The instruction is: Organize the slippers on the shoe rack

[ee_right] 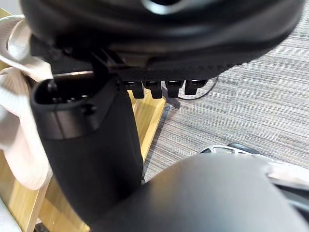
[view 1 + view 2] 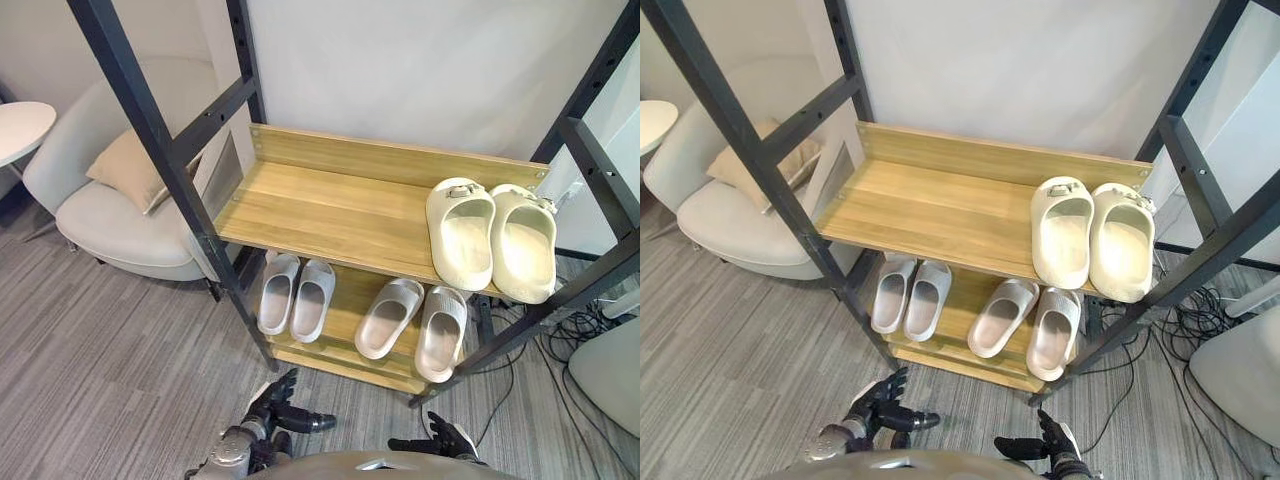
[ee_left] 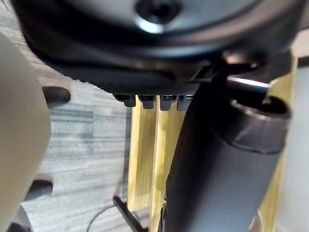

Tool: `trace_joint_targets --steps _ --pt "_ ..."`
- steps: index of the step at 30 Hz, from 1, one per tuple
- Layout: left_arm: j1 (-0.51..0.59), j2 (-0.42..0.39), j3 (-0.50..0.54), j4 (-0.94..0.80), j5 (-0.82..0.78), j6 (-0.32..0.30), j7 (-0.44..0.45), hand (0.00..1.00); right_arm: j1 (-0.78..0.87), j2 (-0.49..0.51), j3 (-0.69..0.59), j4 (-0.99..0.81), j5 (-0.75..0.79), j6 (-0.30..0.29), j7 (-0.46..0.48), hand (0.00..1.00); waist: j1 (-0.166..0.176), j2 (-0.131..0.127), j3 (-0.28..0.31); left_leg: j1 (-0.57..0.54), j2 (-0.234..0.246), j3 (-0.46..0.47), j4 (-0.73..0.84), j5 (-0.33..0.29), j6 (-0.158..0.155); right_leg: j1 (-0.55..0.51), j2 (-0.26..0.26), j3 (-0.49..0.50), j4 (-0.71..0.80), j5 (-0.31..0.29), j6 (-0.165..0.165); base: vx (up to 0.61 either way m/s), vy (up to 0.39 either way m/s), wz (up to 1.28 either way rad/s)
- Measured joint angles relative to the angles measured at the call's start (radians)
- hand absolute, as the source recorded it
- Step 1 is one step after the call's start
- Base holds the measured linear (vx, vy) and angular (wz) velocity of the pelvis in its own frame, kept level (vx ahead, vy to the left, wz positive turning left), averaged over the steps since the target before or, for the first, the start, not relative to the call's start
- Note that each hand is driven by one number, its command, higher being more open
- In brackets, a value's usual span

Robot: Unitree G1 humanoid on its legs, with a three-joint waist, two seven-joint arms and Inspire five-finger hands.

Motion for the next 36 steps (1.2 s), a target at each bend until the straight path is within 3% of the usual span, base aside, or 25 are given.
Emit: trace_joint_targets --steps 6,11,15,16,17,19,20,21,23,25,27,28,29,30,31,32,33,34,35,36 --pt "-0.011 -0.035 0.113 0.104 0.037 -0.019 0.073 1.00 -0.035 0.004 -0.004 0.025 0.000 0.001 -0.004 1.00 0.001 0.000 0.007 0.005 0.005 0.042 0.000 -0.003 0.000 -0.014 -0.001 0.038 0.001 0.005 0.000 0.01 0.012 -0.19" --pt "-0.043 -0.082 0.193 0.166 0.056 -0.033 0.109 1.00 -0.092 -0.003 -0.021 0.041 -0.002 0.004 -0.017 1.00 0.006 0.024 0.041 0.019 0.019 0.110 0.003 -0.011 0.005 -0.069 -0.002 0.113 0.057 0.012 0.001 -0.08 0.043 -0.45" --pt "-0.078 -0.090 0.216 0.205 0.056 -0.039 0.128 1.00 -0.120 -0.011 -0.021 0.039 -0.003 0.009 -0.038 1.00 0.007 0.033 0.074 -0.020 0.031 0.130 0.017 -0.010 0.024 -0.212 -0.021 0.125 0.273 0.002 0.015 -0.12 0.029 -0.15" --pt "-0.080 -0.093 0.221 0.203 0.056 -0.040 0.136 1.00 -0.112 -0.008 -0.023 0.036 -0.002 0.011 -0.044 1.00 0.007 0.030 0.083 -0.049 0.027 0.116 0.040 -0.008 0.044 -0.254 -0.046 0.124 0.382 -0.039 0.020 -0.16 -0.014 0.55" --pt "-0.080 -0.088 0.231 0.203 0.056 -0.040 0.142 1.00 -0.098 0.003 -0.051 0.023 0.010 0.007 -0.047 1.00 0.006 0.012 0.082 -0.057 0.004 0.088 0.055 -0.004 0.050 -0.292 -0.079 0.127 0.598 -0.089 0.023 -0.14 -0.049 0.66" --pt "-0.079 -0.089 0.243 0.201 0.056 -0.040 0.150 1.00 -0.087 0.011 -0.054 0.018 0.007 0.002 -0.049 1.00 0.008 0.004 0.080 -0.069 -0.009 0.054 0.077 -0.004 0.050 -0.278 -0.085 0.140 0.714 -0.102 0.027 -0.09 -0.104 0.64" --pt "-0.078 -0.093 0.254 0.190 0.055 -0.041 0.153 1.00 -0.087 0.014 -0.044 0.018 0.006 -0.001 -0.050 1.00 0.021 -0.001 0.077 -0.094 -0.021 0.033 0.100 -0.002 0.048 -0.260 -0.083 0.155 0.726 -0.081 0.029 -0.15 -0.148 0.63" --pt "-0.082 -0.104 0.261 0.174 0.055 -0.044 0.155 1.00 -0.100 0.008 -0.037 0.018 0.005 -0.002 -0.051 1.00 0.045 -0.007 0.074 -0.141 -0.028 0.022 0.132 0.015 0.033 -0.253 -0.062 0.180 0.656 -0.119 0.037 -0.15 -0.109 0.43" --pt "-0.086 -0.127 0.259 0.165 0.054 -0.052 0.162 1.00 -0.122 0.003 -0.038 0.017 0.009 -0.001 -0.063 1.00 0.074 0.031 0.071 -0.214 -0.012 0.010 0.148 0.040 0.022 -0.239 -0.016 0.186 0.525 -0.168 0.005 -0.17 -0.105 0.18" --pt "-0.099 -0.128 0.257 0.168 0.054 -0.055 0.168 1.00 -0.148 0.019 -0.035 0.019 0.011 0.001 -0.067 1.00 0.081 0.038 0.080 -0.256 -0.006 -0.003 0.147 0.069 0.009 -0.210 0.000 0.178 0.410 -0.213 -0.025 -0.21 -0.154 0.20" --pt "-0.134 -0.140 0.239 0.204 0.054 -0.054 0.180 1.00 -0.173 0.027 -0.023 0.014 0.016 0.004 -0.069 1.00 0.072 0.099 0.121 -0.278 0.021 -0.082 0.142 0.116 -0.016 -0.173 0.053 0.113 0.338 -0.198 -0.053 -0.32 -0.128 0.61" --pt "-0.134 -0.141 0.236 0.203 0.054 -0.054 0.181 1.00 -0.173 0.025 -0.020 0.014 0.016 0.004 -0.069 1.00 0.072 0.102 0.123 -0.279 0.023 -0.088 0.141 0.120 -0.017 -0.171 0.056 0.108 0.338 -0.197 -0.053 -0.32 -0.109 0.90" --pt "-0.135 -0.152 0.212 0.198 0.054 -0.060 0.187 1.00 -0.177 0.021 -0.022 0.017 0.016 0.004 -0.082 1.00 0.076 0.123 0.126 -0.281 0.048 -0.093 0.095 0.112 -0.011 -0.165 0.083 0.052 0.322 -0.181 -0.071 -0.21 -0.073 0.95" --pt "-0.144 -0.143 0.210 0.202 0.056 -0.059 0.182 1.00 -0.182 0.042 -0.041 0.017 0.016 0.003 -0.088 1.00 0.069 0.104 0.130 -0.296 0.053 -0.034 0.080 0.058 -0.003 -0.165 0.066 0.005 0.293 -0.158 -0.077 -0.20 -0.062 1.27" --pt "-0.157 -0.126 0.210 0.202 0.056 -0.061 0.180 1.00 -0.192 0.051 -0.058 0.018 0.016 0.003 -0.092 1.00 0.062 0.085 0.143 -0.317 0.051 0.053 0.145 0.048 0.006 -0.174 0.033 -0.029 0.287 -0.145 -0.085 -0.21 -0.025 1.28" --pt "-0.163 -0.125 0.212 0.199 0.056 -0.063 0.182 1.00 -0.195 0.051 -0.077 0.019 0.016 0.005 -0.098 1.00 0.063 0.065 0.153 -0.333 0.026 0.084 0.292 0.034 0.009 -0.191 -0.009 -0.062 0.286 -0.130 -0.081 -0.15 -0.016 0.97" --pt "-0.160 -0.127 0.211 0.202 0.056 -0.063 0.184 1.00 -0.191 0.045 -0.077 0.021 0.016 0.006 -0.098 1.00 0.063 0.067 0.152 -0.328 0.023 0.084 0.359 0.003 0.002 -0.195 -0.020 -0.077 0.283 -0.123 -0.078 -0.14 0.056 0.88" --pt "-0.154 -0.135 0.209 0.212 0.058 -0.063 0.183 1.00 -0.184 0.040 -0.080 0.022 0.018 0.012 -0.097 1.00 0.061 0.084 0.141 -0.310 0.036 0.093 0.443 -0.101 0.005 -0.201 -0.026 -0.107 0.282 -0.115 -0.074 -0.04 0.127 0.78" --pt "-0.159 -0.135 0.209 0.233 0.059 -0.062 0.182 1.00 -0.182 0.042 -0.078 0.022 0.015 0.013 -0.096 1.00 0.058 0.097 0.134 -0.298 0.064 0.124 0.479 -0.165 0.028 -0.202 -0.027 -0.143 0.284 -0.111 -0.066 -0.05 0.159 0.73" --pt "-0.160 -0.135 0.209 0.237 0.061 -0.061 0.181 1.00 -0.183 0.042 -0.079 0.022 0.014 0.014 -0.096 1.00 0.057 0.102 0.131 -0.296 0.073 0.144 0.477 -0.173 0.031 -0.202 -0.027 -0.158 0.289 -0.109 -0.064 -0.05 0.147 0.63"
